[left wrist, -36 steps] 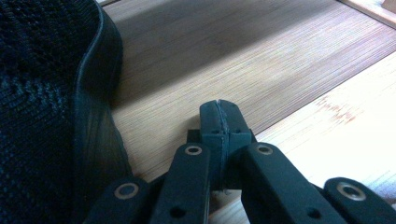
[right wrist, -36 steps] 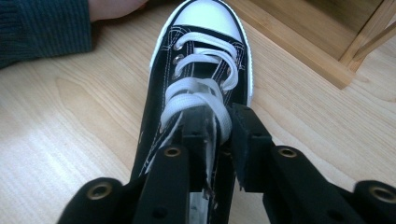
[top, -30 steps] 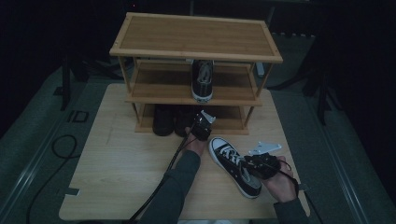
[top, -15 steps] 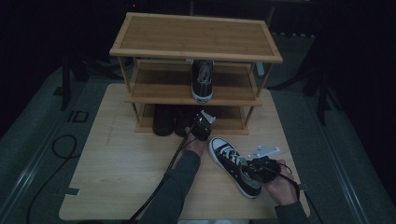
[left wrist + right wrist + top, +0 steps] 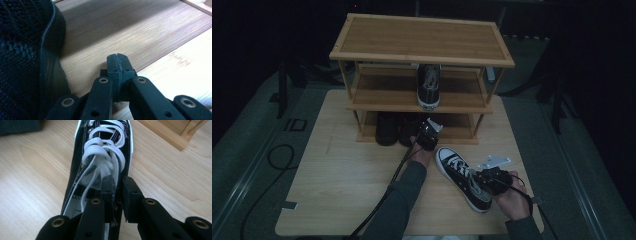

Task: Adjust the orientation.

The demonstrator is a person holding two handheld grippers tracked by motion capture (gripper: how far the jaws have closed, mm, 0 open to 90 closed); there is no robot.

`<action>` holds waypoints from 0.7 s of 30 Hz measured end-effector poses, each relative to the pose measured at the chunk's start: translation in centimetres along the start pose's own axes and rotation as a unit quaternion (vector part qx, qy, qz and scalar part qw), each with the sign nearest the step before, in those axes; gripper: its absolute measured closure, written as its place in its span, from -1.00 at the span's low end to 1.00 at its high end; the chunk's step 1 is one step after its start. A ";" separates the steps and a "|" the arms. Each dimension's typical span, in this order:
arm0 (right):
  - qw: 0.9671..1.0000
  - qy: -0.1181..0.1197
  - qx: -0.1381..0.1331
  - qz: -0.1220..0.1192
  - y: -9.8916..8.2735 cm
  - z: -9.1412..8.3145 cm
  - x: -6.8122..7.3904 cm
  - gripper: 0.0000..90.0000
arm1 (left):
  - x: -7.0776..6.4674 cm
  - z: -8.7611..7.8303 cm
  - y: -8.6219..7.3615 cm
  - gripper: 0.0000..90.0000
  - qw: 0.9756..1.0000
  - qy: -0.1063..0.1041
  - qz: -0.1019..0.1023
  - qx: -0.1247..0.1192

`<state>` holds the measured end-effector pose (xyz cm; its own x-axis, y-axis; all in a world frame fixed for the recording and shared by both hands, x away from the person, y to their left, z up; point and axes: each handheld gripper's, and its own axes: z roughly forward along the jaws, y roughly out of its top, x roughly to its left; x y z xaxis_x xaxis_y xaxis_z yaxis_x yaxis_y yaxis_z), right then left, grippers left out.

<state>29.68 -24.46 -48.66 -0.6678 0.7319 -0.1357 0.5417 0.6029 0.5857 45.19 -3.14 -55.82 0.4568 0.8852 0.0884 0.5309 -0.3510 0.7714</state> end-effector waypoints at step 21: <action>0.999 0.025 -0.007 0.033 0.5 1.6 -0.8 0.95 | 0.0 0.0 0.0 1.00 1.000 0.000 0.000 0.001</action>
<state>31.28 -24.23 -49.59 -0.6555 0.7531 -0.0565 0.5783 0.5485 0.6039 45.19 -3.14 -55.81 0.4562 0.8855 0.0883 0.5319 -0.3509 0.7707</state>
